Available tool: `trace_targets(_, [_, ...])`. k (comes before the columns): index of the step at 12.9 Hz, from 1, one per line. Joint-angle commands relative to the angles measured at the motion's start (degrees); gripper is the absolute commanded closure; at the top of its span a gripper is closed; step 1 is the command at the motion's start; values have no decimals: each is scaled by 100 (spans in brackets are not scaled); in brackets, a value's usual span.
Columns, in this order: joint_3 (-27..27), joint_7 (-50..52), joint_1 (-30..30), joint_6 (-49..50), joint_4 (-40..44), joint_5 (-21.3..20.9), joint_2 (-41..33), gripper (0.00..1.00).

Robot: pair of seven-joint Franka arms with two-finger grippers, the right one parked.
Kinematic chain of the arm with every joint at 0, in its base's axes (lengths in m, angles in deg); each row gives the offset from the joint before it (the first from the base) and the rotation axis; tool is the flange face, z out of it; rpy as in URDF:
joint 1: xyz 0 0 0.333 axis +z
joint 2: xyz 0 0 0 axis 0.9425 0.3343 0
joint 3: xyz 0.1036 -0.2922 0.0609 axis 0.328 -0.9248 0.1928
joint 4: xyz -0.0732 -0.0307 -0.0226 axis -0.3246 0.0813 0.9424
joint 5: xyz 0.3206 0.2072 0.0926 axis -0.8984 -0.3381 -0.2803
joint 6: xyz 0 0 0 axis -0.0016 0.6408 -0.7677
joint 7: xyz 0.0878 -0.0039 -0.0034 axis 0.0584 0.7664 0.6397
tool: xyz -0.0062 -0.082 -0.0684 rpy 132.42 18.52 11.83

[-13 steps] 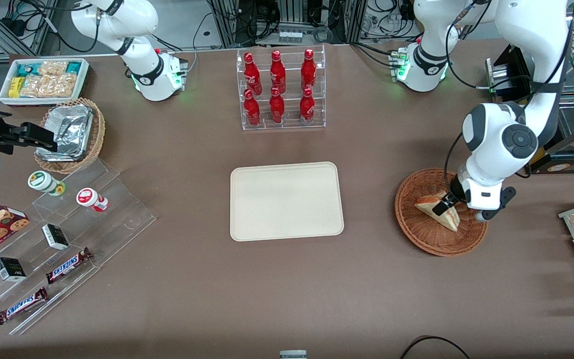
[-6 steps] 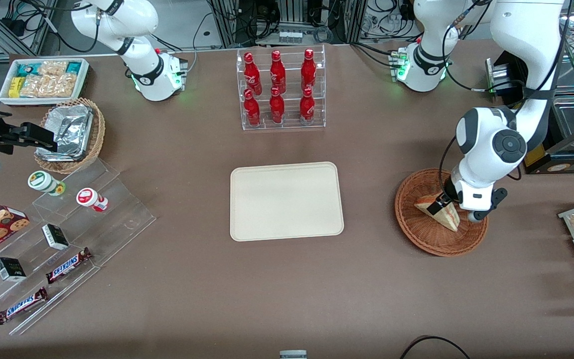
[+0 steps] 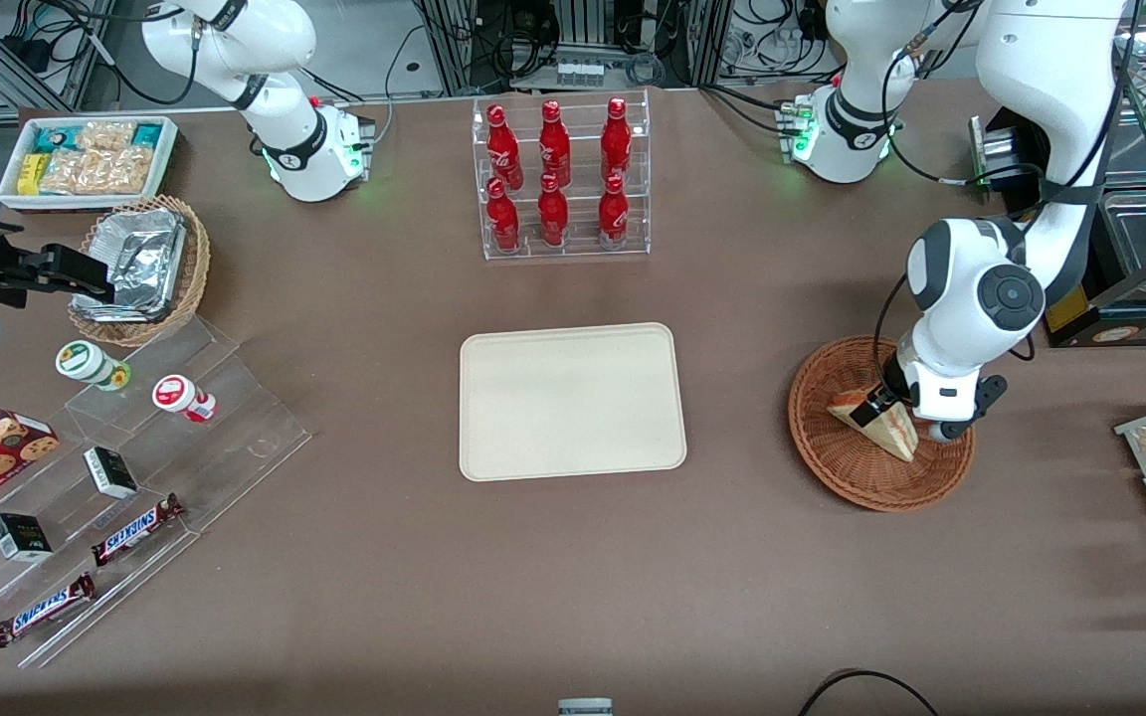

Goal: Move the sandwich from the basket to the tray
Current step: 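Lower the left gripper and close it on the wrapped sandwich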

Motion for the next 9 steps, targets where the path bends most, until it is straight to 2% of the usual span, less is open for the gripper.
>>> trace_targets(1, [44, 127, -30, -146, -25, 68, 53, 88])
trace_targets(2, [44, 128, -30, -146, -7, 59, 54, 100])
trace_targets(7, [44, 154, -56, 20, 212, -20, -95, 100])
trace_targets(9, [44, 84, -56, 528, 474, -47, -306, 100])
